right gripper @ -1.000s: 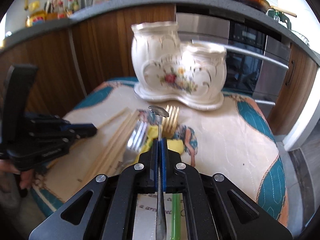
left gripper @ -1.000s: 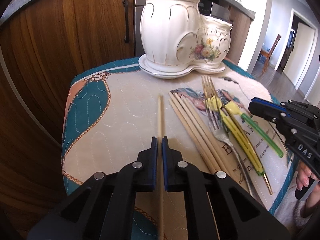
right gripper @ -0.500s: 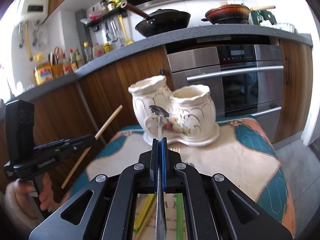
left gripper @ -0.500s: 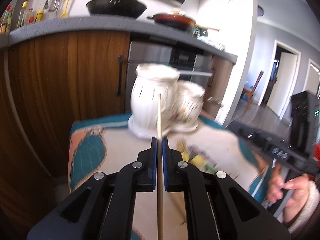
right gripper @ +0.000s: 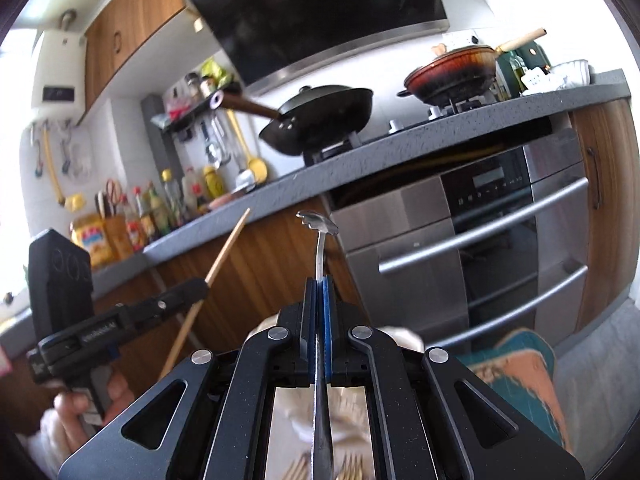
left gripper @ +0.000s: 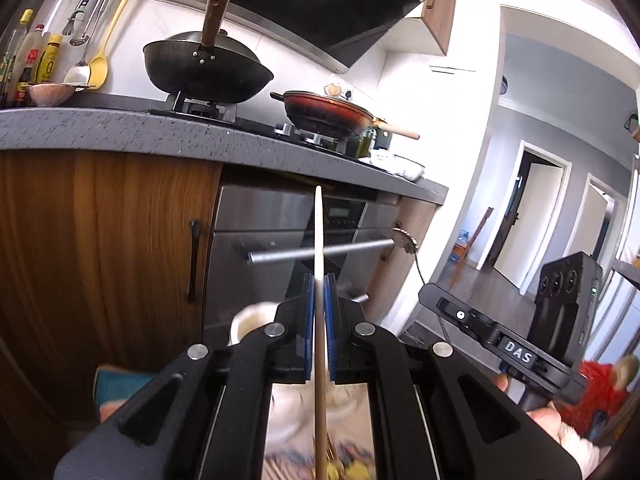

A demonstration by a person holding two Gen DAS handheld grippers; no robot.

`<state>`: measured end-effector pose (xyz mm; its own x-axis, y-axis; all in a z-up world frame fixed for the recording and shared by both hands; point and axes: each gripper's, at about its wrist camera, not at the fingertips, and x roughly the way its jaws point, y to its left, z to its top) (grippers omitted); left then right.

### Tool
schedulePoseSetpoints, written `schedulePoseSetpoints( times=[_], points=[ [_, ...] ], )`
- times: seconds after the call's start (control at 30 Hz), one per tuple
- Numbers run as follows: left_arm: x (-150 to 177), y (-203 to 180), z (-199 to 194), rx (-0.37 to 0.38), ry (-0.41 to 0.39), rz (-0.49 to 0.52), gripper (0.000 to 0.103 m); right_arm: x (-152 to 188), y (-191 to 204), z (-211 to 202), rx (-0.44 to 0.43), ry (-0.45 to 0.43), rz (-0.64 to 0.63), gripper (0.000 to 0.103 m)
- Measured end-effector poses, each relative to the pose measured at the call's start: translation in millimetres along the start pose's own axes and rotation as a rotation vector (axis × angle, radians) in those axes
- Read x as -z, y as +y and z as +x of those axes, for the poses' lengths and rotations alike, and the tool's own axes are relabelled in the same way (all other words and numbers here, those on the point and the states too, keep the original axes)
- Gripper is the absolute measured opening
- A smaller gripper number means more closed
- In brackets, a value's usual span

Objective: Organize utensils
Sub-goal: 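Lift the chopstick with the left tool while the right tool carries the spoon toward the holder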

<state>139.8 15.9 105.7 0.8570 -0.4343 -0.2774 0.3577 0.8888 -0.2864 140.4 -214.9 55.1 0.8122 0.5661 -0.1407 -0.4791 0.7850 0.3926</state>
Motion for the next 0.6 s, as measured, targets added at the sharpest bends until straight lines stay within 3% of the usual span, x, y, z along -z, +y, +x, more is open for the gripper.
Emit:
schedulePoseSetpoints(
  times=[0.3, 0.6],
  points=[
    [-15.7, 12.3, 56.0, -0.051, -0.056, 0.009, 0.005, -10.3, -24.9, 51.0, 0.026, -0.039, 0.044, 0.004],
    [-6.7, 10.7, 79.5, -0.120, -0.108, 0.106, 0.005, 3.8, -42.2, 75.3, 0.051, -0.045, 0.055, 0.004]
  ],
)
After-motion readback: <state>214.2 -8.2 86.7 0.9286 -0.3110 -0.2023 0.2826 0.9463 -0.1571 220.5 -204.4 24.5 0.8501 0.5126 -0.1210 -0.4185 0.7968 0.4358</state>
